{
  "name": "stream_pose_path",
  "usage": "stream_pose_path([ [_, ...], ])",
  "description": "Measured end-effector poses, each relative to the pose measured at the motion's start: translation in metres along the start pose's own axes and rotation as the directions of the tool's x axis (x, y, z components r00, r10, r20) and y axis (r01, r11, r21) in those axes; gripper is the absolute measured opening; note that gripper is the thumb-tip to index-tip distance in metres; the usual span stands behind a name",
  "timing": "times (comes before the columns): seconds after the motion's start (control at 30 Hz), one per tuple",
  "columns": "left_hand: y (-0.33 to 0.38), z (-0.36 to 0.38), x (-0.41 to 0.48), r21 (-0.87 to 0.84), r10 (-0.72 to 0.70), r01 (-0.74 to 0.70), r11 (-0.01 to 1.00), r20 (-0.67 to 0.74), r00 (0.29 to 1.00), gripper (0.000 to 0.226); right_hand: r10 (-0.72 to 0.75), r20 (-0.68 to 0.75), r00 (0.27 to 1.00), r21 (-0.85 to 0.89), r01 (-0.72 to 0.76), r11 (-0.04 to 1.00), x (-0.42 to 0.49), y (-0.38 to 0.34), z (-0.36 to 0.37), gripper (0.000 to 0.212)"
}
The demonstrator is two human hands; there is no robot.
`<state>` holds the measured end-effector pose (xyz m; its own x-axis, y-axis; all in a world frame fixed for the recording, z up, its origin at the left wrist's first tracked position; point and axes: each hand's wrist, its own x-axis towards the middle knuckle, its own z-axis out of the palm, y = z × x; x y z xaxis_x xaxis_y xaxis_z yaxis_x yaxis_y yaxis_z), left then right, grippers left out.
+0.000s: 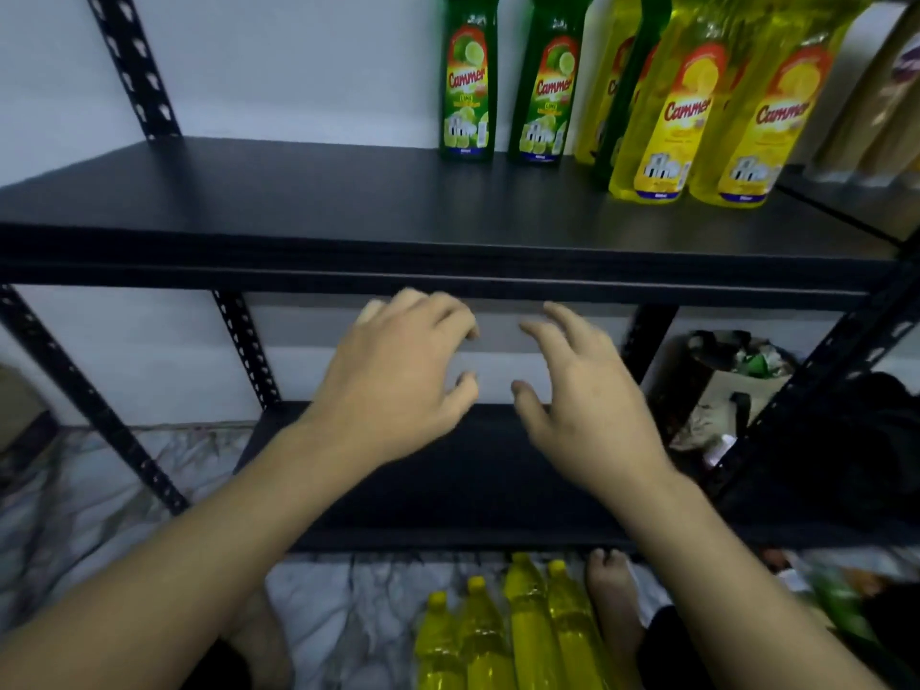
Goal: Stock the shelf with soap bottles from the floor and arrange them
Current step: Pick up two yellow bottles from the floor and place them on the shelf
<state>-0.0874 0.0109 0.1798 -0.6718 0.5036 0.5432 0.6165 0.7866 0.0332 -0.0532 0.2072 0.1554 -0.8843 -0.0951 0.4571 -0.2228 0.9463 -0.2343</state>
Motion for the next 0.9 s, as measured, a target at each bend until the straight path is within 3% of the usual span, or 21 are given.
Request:
stream_pose_path([
  [0.13,0.005,0.062,-0.057,-0.128,-0.112,0.144,0.981,0.233,0.966,0.032,0.105,0.286,0.953,0.045,-0.123,0.991,-0.042,0.006,0.067,0.068],
  [0.23,0.008,0.112,-0.105,-0.213,-0.165,0.273,0.938,0.42,0.893,0.032,0.179,0.505,0.844,0.039,-0.23,0.973,-0.078,0.022,0.122,0.075],
  [0.33,0.011,0.155,-0.15,-0.154,-0.202,0.355,0.922,0.59,0.782,0.037,0.223,0.653,0.723,0.004,-0.298,0.955,-0.12,0.037,0.166,0.076],
  [0.43,0.013,0.191,-0.192,-0.124,-0.244,0.449,0.885,0.697,0.674,0.044,0.27,0.731,0.627,-0.048,-0.346,0.937,-0.169,0.048,0.2,0.074],
  [0.6,0.019,0.239,-0.26,-0.035,-0.256,0.503,0.864,0.829,0.497,0.041,0.314,0.87,0.379,-0.169,-0.369,0.914,-0.245,0.065,0.241,0.076],
  [0.8,0.026,0.276,-0.319,0.053,-0.222,0.506,0.861,0.934,0.279,0.062,0.3,0.909,0.289,-0.196,-0.341,0.92,-0.264,0.072,0.275,0.078],
  [0.9,0.027,0.297,-0.333,0.042,-0.218,0.548,0.835,0.941,0.26,0.074,0.314,0.911,0.267,-0.208,-0.359,0.91,-0.267,0.072,0.293,0.082],
])
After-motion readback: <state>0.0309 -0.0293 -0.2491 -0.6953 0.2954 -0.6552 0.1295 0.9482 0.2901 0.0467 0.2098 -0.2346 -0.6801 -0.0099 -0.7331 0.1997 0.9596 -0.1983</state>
